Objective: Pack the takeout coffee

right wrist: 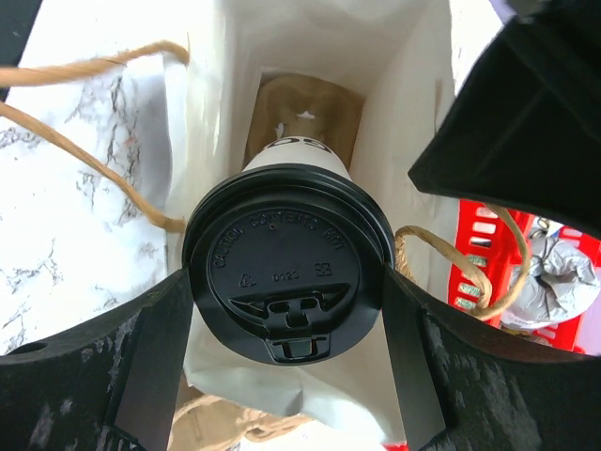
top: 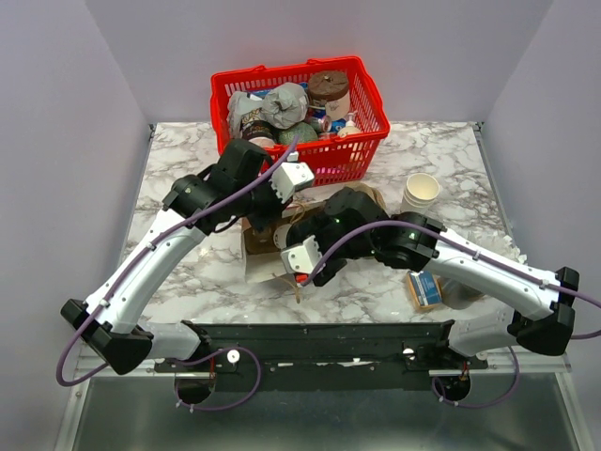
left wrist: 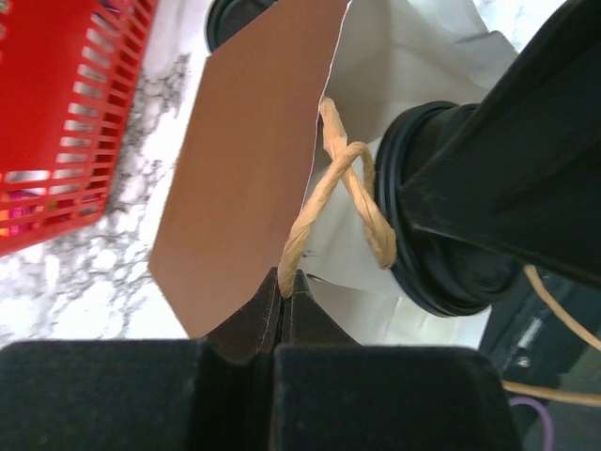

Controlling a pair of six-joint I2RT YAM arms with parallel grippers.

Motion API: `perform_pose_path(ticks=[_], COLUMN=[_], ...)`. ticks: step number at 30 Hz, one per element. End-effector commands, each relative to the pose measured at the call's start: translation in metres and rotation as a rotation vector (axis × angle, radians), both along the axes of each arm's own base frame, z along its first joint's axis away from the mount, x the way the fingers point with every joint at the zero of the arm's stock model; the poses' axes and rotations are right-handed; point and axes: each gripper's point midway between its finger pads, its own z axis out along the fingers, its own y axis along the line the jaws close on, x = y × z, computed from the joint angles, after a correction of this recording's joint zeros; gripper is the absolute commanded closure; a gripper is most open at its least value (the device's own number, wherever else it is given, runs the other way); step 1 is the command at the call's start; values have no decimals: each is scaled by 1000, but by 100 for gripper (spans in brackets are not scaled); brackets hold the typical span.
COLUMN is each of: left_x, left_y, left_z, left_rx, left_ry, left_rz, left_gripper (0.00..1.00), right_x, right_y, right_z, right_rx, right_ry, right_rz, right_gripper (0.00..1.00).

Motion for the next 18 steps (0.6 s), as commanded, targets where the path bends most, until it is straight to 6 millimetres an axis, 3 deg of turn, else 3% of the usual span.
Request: perform_pose_path(ticks=[1, 6, 18], left_x=[-18, -19, -8], left_y=[-10, -8, -6], left_z=[-4, -4, 10], left_rx=[-80, -93, -129], left_ry=[96, 99, 57], left_rz=[-3, 31, 110], left_gripper=[100, 100, 100], right_x=[12, 15, 14], right_y=[-2, -10, -4], right_z=[-10, -17, -14], right_rx=[-34, -65, -93], right_ry=[-63, -62, -46], right_rz=[-76, -132, -192], right_gripper=[46, 46, 47])
